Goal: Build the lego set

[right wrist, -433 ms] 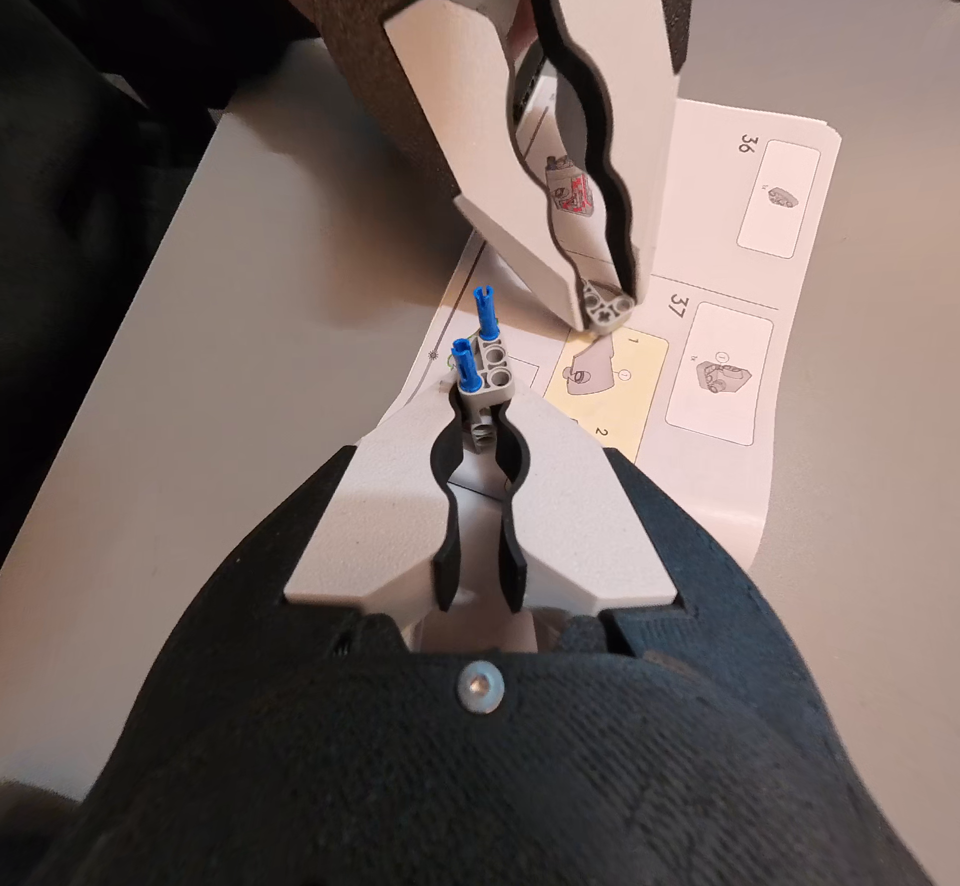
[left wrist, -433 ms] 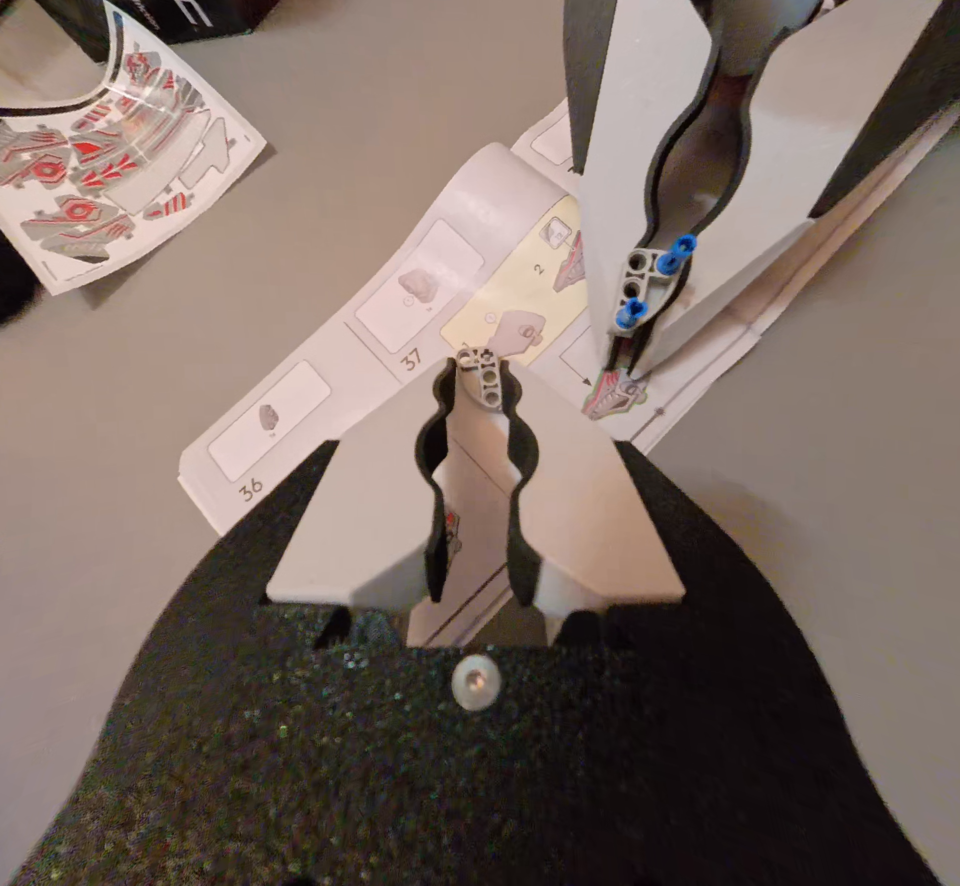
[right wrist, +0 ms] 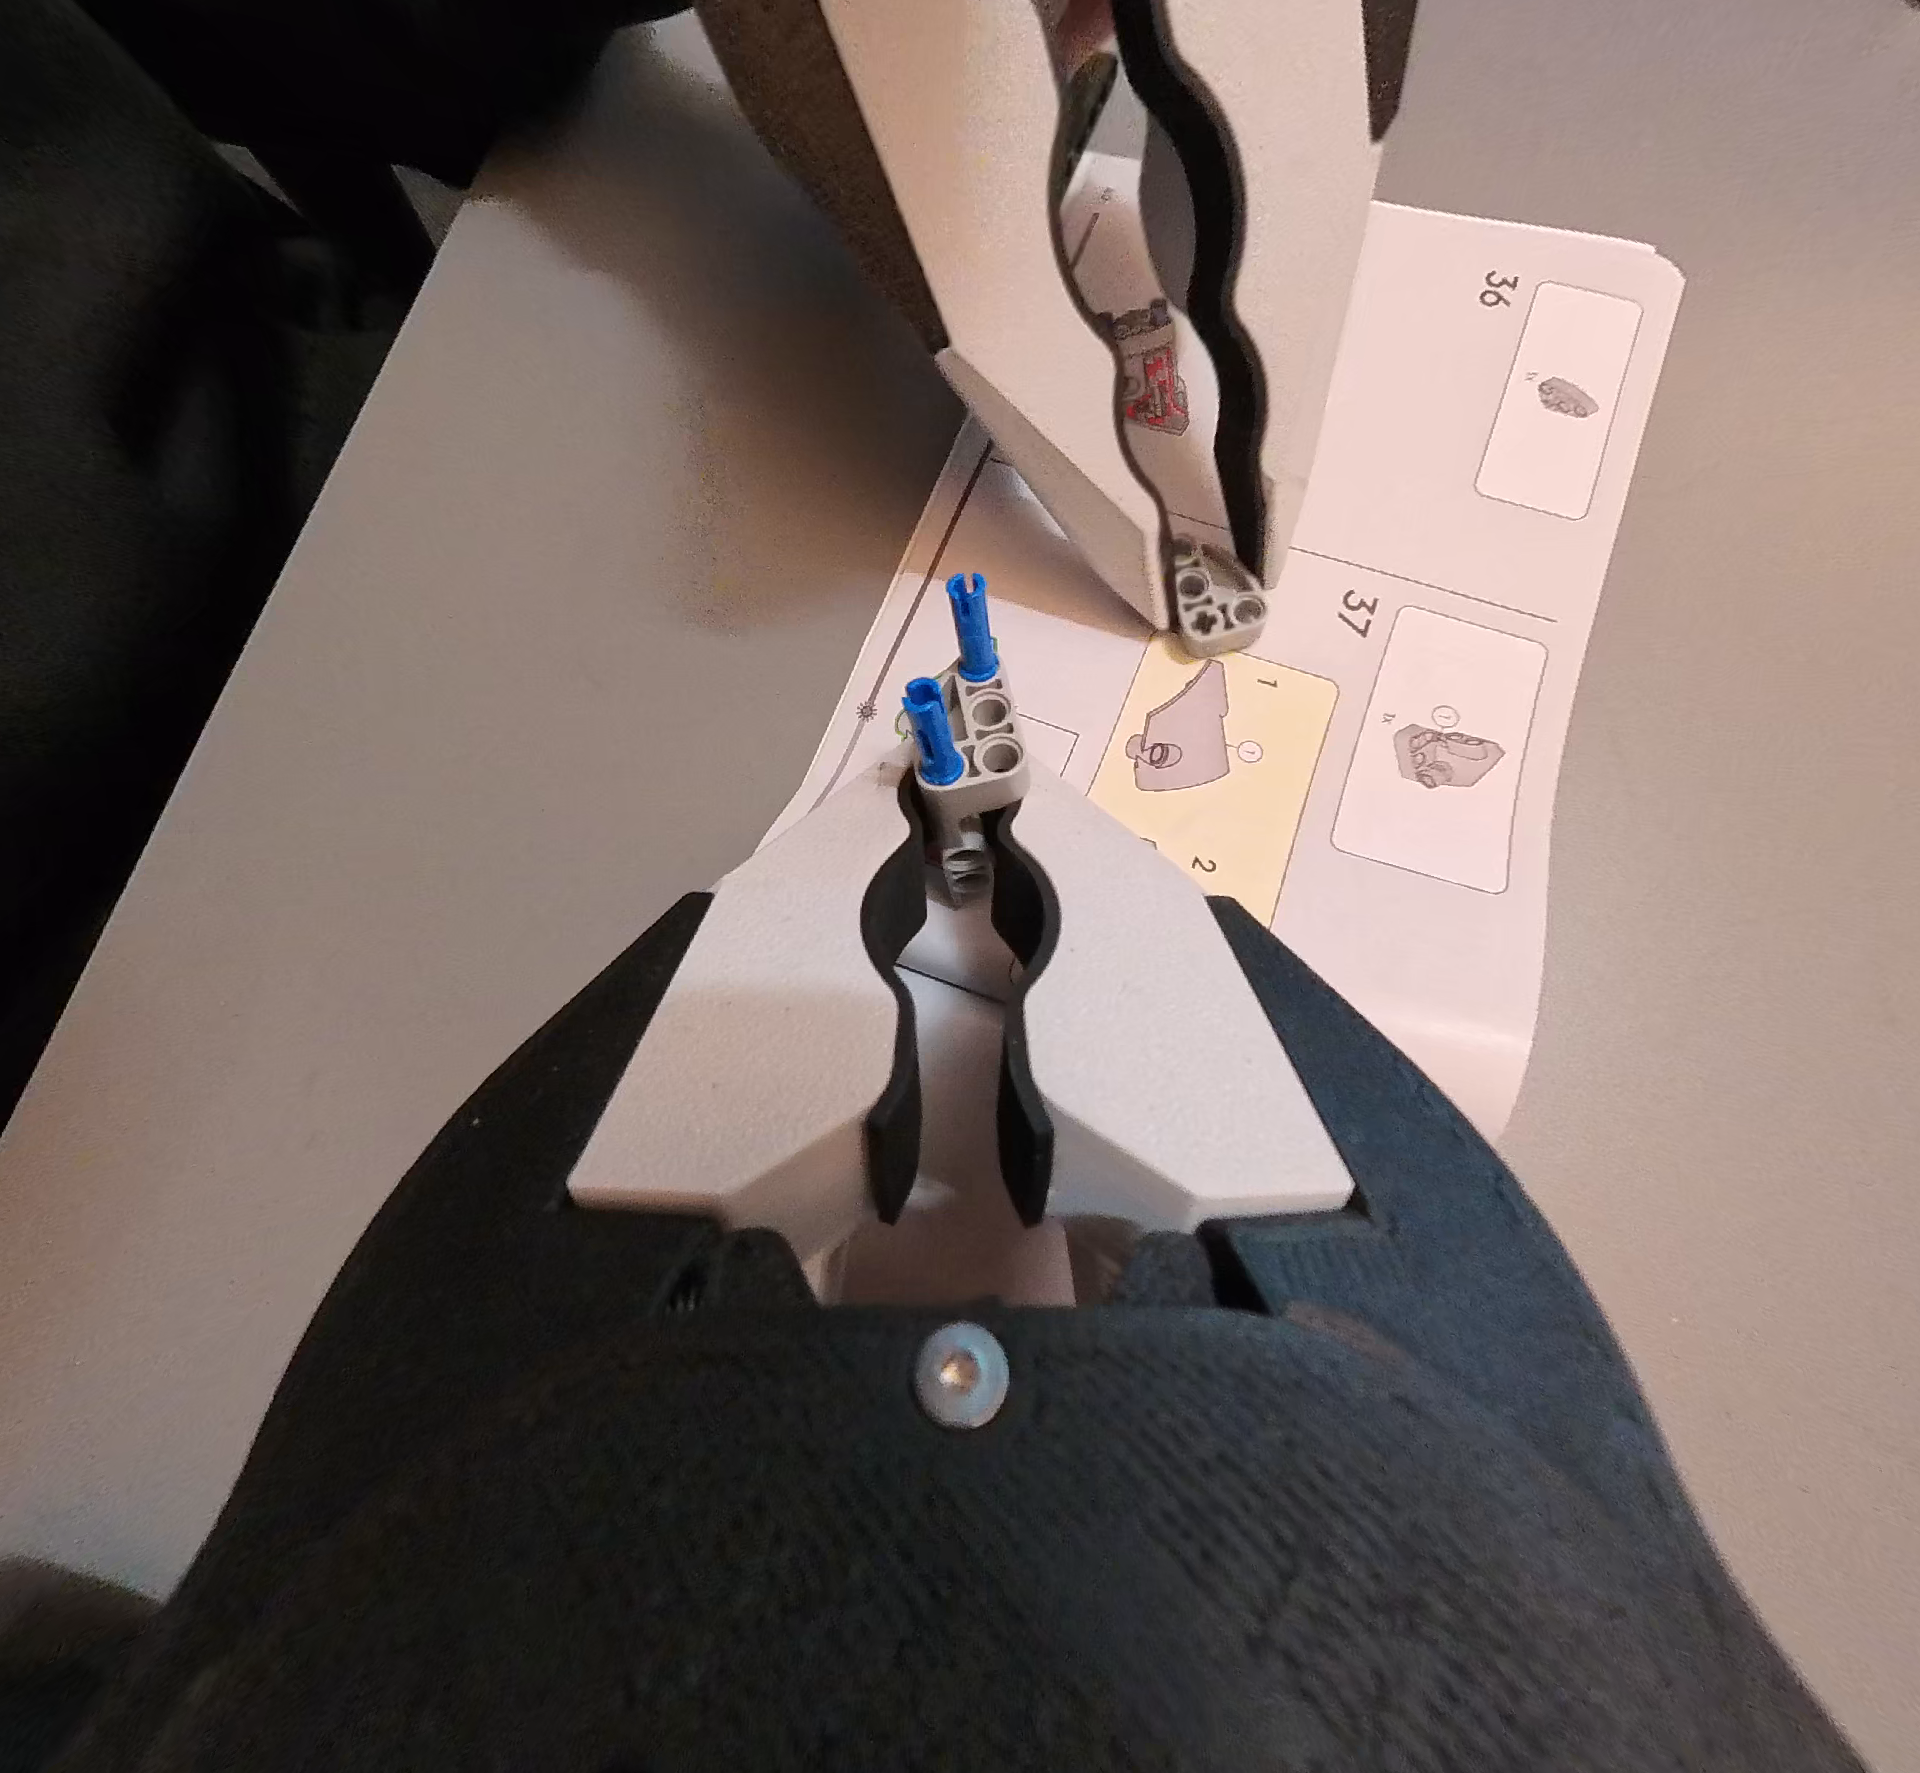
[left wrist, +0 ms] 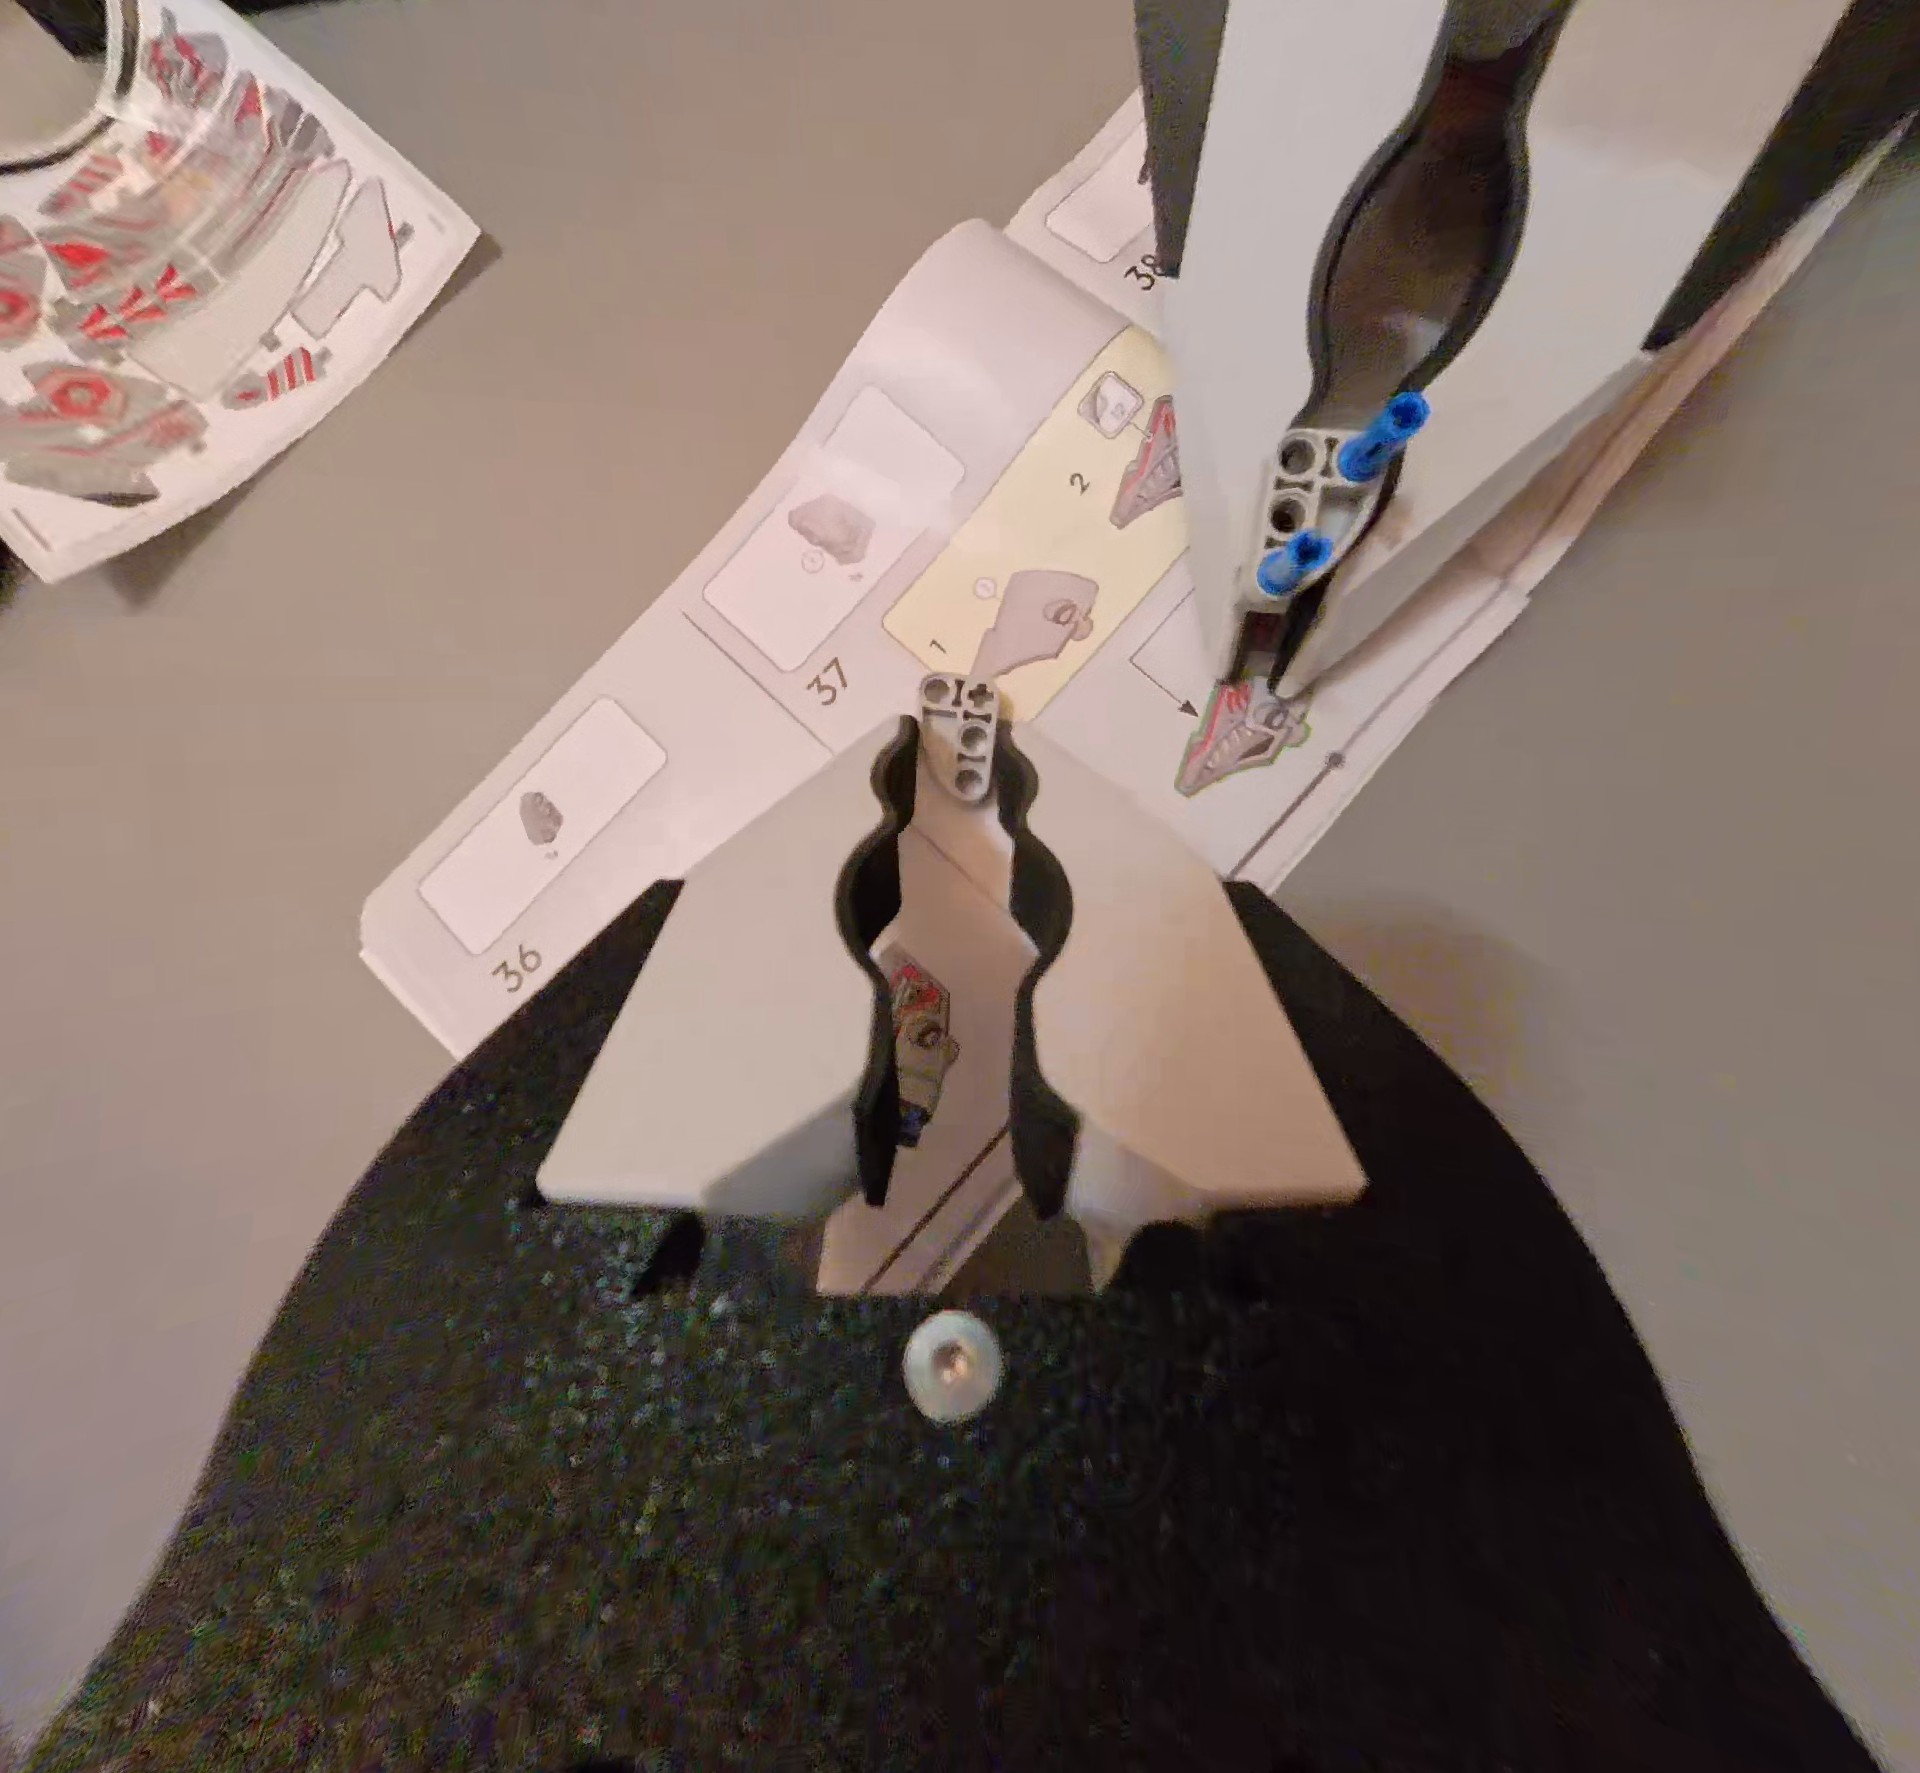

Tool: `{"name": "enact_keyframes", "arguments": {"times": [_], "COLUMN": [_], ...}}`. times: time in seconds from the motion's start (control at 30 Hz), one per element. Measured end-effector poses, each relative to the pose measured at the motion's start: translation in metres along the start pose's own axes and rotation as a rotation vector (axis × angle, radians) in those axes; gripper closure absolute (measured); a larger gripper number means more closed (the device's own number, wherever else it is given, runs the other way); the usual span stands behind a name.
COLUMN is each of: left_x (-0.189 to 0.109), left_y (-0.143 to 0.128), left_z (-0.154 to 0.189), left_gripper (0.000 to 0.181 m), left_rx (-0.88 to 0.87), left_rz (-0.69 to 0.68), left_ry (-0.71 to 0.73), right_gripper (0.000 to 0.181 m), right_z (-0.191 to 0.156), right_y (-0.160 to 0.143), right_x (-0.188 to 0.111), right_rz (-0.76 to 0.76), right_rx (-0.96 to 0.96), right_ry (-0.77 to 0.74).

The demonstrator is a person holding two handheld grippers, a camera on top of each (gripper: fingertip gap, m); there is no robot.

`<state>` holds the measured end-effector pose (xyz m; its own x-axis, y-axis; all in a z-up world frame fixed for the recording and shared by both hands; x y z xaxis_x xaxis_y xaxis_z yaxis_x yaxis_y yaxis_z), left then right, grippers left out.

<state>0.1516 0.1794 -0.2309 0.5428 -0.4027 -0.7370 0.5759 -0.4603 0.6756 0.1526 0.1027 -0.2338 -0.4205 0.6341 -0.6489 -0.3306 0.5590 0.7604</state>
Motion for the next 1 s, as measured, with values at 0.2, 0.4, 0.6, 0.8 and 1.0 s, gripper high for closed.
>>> {"name": "enact_keyframes", "arguments": {"times": [0.2, 0.4, 0.6, 0.8, 1.0], "left_x": [-0.009, -0.011, -0.029, -0.024, -0.012], "left_y": [0.009, -0.006, -0.005, -0.006, -0.007], "left_z": [-0.008, -0.006, 0.017, -0.012, -0.023], "left_gripper": [0.169, 0.169, 0.154, 0.15, 0.166], "left_rx": [0.453, 1.047, 1.008, 0.279, -0.039], "left_rz": [0.09, 0.028, 0.152, 0.07, 0.044], "left_ry": [0.253, 0.445, 0.287, -0.009, -0.231], "right_gripper": [0.178, 0.178, 0.178, 0.178, 0.178], "right_z": [0.0, 0.0, 0.0, 0.0, 0.0], "right_y": [0.0, 0.0, 0.0, 0.0, 0.0], "right_x": [0.0, 0.0, 0.0, 0.0, 0.0], "right_rz": [0.0, 0.0, 0.001, 0.001, 0.001], "right_rx": [0.0, 0.0, 0.003, 0.004, 0.004], "right_ry": [0.0, 0.0, 0.002, 0.003, 0.003]}}
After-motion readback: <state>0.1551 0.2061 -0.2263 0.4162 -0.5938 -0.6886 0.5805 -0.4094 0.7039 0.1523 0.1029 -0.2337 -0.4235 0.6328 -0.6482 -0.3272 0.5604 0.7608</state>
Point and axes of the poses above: each gripper's, where its closed fingertips meet, x out along the fingers, y out of its top, z = x × y across the jaws, the point moved 4 cm from there along -x, back along the fingers, and after that the axes turned 7 degrees about -x, right-handed, at the moved point
